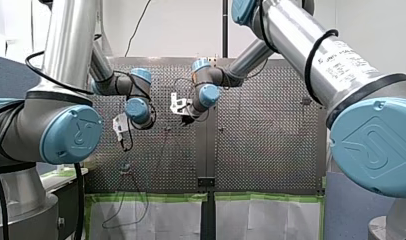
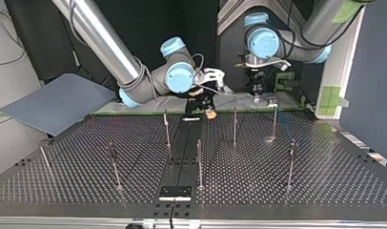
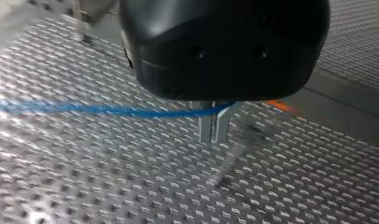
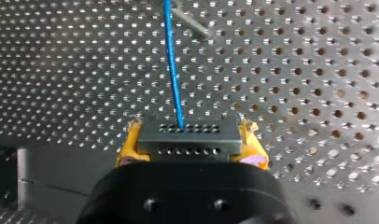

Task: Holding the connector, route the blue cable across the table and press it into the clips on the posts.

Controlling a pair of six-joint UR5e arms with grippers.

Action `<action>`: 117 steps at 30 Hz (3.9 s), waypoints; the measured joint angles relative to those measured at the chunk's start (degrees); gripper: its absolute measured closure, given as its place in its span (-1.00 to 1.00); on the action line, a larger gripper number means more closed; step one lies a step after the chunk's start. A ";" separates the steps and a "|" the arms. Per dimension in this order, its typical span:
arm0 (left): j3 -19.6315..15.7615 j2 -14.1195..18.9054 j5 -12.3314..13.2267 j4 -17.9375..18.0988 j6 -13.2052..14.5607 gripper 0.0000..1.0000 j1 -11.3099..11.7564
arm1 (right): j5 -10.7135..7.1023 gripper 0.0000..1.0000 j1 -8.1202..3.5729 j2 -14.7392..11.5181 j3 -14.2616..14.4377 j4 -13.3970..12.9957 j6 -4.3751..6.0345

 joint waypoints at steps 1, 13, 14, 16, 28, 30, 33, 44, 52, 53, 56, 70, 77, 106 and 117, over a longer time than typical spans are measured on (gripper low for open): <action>-0.54 -0.53 0.24 0.57 0.35 1.00 0.14 | -0.03 1.00 -0.07 -0.01 0.45 -0.14 0.00; -5.86 -2.26 5.17 6.53 1.16 1.00 2.05 | -0.37 1.00 0.34 0.09 2.56 -2.82 0.50; -5.90 -2.26 5.66 7.04 1.06 1.00 2.16 | -0.41 1.00 0.38 0.11 2.89 -3.35 0.68; -5.68 -2.27 6.76 8.11 0.74 1.00 2.39 | -0.45 1.00 0.41 0.11 3.28 -4.17 0.99; -2.37 -3.16 10.93 13.89 -1.13 1.00 3.85 | -0.65 1.00 0.13 0.38 3.75 -5.56 1.40; -2.08 -3.97 11.00 14.45 -0.86 1.00 4.03 | -0.66 1.00 0.13 0.51 3.75 -5.58 1.39; -1.87 -5.31 10.82 14.86 -0.19 1.00 4.35 | -0.69 1.00 0.20 0.82 3.74 -5.72 1.40; -0.97 -7.44 11.13 15.40 0.37 1.00 5.23 | -1.01 1.00 -0.28 2.32 3.72 -6.08 1.77; 1.49 -9.06 13.85 15.33 0.12 1.00 6.45 | -3.05 1.00 -1.37 2.45 3.72 -7.81 3.23; 1.86 -9.45 14.07 15.14 0.13 1.00 6.53 | -3.57 1.00 -1.55 2.46 3.72 -8.15 3.57; 3.14 -10.72 14.41 14.69 0.12 1.00 6.80 | -4.31 1.00 -1.96 2.50 3.72 -8.58 4.09; 7.06 -13.62 15.99 14.33 -0.67 1.00 7.83 | -5.20 1.00 -4.12 2.61 3.70 -9.64 5.14; 10.58 -16.23 17.91 12.92 -2.08 1.00 7.96 | -5.58 1.00 -5.51 2.66 3.71 -9.81 5.17; 15.08 -17.01 13.99 3.83 1.06 -1.00 8.73 | -5.90 1.00 -8.15 2.63 3.17 -9.93 4.61; 10.77 -12.36 13.47 -2.00 3.94 -1.00 6.80 | -5.73 1.00 -8.36 2.62 3.01 -9.67 4.56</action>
